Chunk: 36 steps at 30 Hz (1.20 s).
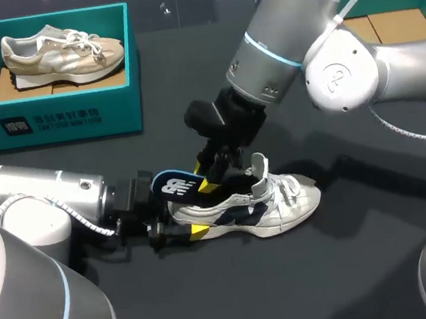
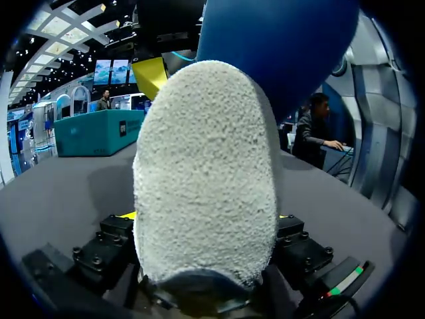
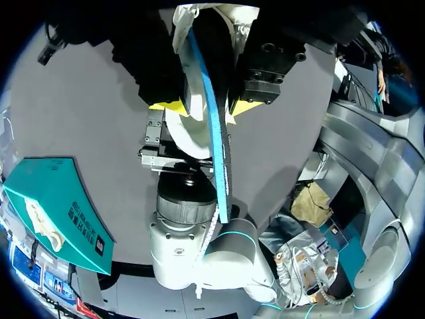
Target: Take the shoe out of the shoebox, open the shoe tongue, remove and reinsert the insole, then place the shoe into the shoebox
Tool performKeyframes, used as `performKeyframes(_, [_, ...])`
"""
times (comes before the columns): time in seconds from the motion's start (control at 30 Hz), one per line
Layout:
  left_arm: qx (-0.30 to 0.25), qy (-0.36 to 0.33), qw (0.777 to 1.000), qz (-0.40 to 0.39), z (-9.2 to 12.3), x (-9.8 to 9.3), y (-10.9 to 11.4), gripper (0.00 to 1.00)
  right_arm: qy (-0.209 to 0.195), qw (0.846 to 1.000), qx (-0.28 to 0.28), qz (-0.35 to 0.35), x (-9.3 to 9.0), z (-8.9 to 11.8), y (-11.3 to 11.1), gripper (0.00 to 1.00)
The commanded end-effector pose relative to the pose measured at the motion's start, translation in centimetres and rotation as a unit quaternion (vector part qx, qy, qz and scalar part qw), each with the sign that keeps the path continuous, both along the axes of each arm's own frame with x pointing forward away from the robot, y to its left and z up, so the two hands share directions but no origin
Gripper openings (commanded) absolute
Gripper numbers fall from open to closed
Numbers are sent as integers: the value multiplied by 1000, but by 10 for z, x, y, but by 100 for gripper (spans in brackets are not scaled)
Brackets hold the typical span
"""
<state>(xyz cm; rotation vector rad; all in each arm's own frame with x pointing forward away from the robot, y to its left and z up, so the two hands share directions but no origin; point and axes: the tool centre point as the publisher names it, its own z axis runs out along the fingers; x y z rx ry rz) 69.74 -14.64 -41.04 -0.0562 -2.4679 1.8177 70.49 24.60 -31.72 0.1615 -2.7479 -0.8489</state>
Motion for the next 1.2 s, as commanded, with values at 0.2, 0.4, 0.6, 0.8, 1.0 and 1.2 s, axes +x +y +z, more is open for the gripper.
performKeyframes(0.2, [1, 0, 1000, -1, 0, 0, 0, 0, 24, 999, 34, 0, -2, -11, 4, 39])
performKeyframes(0.4, [1, 0, 1000, -1, 0, 0, 0, 0, 36, 998, 52, 3, -2, -14, 5, 36])
performKeyframes(0.6, [1, 0, 1000, -1, 0, 0, 0, 0, 41, 997, 69, 6, -4, -16, 5, 33])
performKeyframes(0.8, [1, 0, 1000, -1, 0, 0, 0, 0, 38, 996, 77, 5, -7, -15, 7, 26])
performKeyframes(1.0, [1, 0, 1000, -1, 0, 0, 0, 0, 36, 996, 86, 10, -8, -15, 10, 20])
performKeyframes(1.2, [1, 0, 1000, -1, 0, 0, 0, 0, 28, 995, 97, 9, -9, -14, 13, 0])
